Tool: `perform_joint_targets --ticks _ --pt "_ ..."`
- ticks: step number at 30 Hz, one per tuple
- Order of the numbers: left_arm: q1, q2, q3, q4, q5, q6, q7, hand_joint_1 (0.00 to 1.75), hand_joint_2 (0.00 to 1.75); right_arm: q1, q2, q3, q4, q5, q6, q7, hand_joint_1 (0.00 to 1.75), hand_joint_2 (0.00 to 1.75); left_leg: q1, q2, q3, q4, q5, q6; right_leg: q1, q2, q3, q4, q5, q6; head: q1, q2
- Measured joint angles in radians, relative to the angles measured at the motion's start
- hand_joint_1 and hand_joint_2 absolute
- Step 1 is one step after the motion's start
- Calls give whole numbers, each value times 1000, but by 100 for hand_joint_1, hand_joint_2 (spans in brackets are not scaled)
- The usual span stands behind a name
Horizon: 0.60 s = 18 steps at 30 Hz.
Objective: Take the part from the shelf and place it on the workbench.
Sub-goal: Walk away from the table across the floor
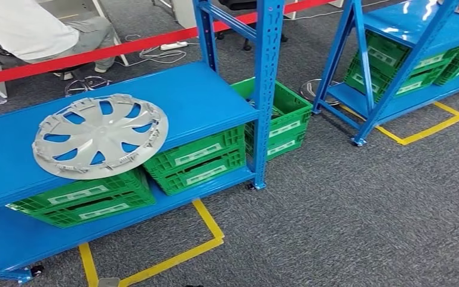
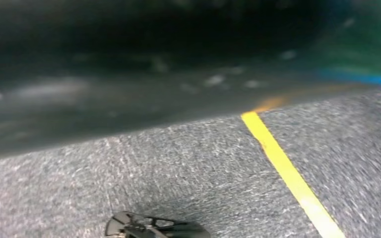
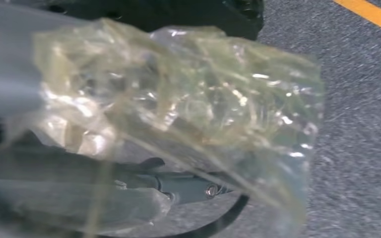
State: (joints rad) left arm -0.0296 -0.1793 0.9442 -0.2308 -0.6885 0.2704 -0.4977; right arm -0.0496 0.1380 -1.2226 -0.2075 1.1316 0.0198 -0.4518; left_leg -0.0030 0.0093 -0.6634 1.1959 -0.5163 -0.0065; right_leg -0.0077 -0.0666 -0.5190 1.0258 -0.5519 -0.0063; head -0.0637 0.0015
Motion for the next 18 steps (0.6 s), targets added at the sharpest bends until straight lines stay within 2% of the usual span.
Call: perform_joint_targets --ticks 1,3,4,5,6,7,8,10,11,12,13,14,15,16,17,18 --pt "-1 1 0 0 0 -1 0 0 0 -1 1 0 0 0 0 0 0 0 -8 24 32 -63 27 13 4 -12 5 0 -6 2 1 0" --pt "-5 2 0 0 0 -1 -2 0 0 -1 2 0 1 0 0 -1 0 0 -21 60 73 -146 43 34 11 -37 13 -2 -16 8 2 0" --pt "-6 3 0 0 0 -1 -2 0 0 -2 2 0 1 0 0 -1 0 0 -25 64 78 -157 37 39 13 -50 17 -4 -19 12 2 0" --pt "-5 2 1 0 -1 -2 -3 0 0 -4 2 0 1 0 0 -2 0 0 -25 53 79 -165 37 40 13 -63 23 -7 -20 15 2 0" --pt "-1 2 1 0 -1 -3 -4 0 0 -7 2 0 1 0 0 -3 0 0 -21 42 83 -173 41 40 12 -64 27 -8 -23 19 3 0" --pt "1 2 1 0 -1 -5 -5 0 0 -10 2 0 1 0 0 -6 0 0 -17 30 90 -183 45 42 11 -44 26 1 -31 23 4 0" --pt "2 2 1 0 -1 -6 -8 0 0 -12 1 0 1 0 0 -10 0 0 -12 19 96 -193 49 43 9 -13 13 29 -47 28 6 0" --pt "-2 1 1 0 -2 -11 -13 0 0 -11 -1 0 1 -1 0 -21 0 0 -6 -6 101 -201 52 45 3 50 -49 144 -96 37 12 0" --pt "-4 0 2 0 -2 -13 -14 0 0 -9 -2 0 1 -2 0 -26 0 0 -5 -20 101 -201 52 46 0 61 -88 209 -117 41 13 0" --pt "-5 -1 2 0 -2 -15 -15 0 0 -7 -3 0 1 -2 0 -31 0 0 -4 -34 102 -201 50 45 -2 64 -118 252 -123 45 14 0" --pt "-4 -1 2 0 -3 -16 -16 0 0 -6 -4 0 1 -3 1 -35 0 0 -2 -49 104 -200 48 42 -5 65 -132 260 -108 49 14 0" --pt "-3 -2 2 0 -3 -16 -16 0 0 -6 -6 0 1 -4 1 -38 0 0 0 -63 107 -199 46 38 -8 67 -127 230 -74 54 14 0" --pt "-2 -3 3 0 -3 -17 -16 0 0 -7 -8 0 0 -4 1 -40 0 0 4 -77 111 -196 42 32 -13 74 -106 169 -29 59 14 0" --pt "-2 -3 4 0 -3 -17 -16 0 0 -7 -10 0 1 -5 2 -42 0 0 7 -90 113 -191 37 24 -18 95 -81 107 3 64 15 0" --pt "-4 -2 4 0 -3 -17 -16 0 0 -7 -11 0 1 -5 2 -44 0 0 8 -103 111 -183 32 17 -22 116 -58 56 21 64 17 0" --pt "-5 -2 4 0 -3 -17 -17 0 0 -7 -11 0 1 -5 3 -46 0 0 9 -113 106 -177 30 10 -24 133 -43 26 25 61 18 0"
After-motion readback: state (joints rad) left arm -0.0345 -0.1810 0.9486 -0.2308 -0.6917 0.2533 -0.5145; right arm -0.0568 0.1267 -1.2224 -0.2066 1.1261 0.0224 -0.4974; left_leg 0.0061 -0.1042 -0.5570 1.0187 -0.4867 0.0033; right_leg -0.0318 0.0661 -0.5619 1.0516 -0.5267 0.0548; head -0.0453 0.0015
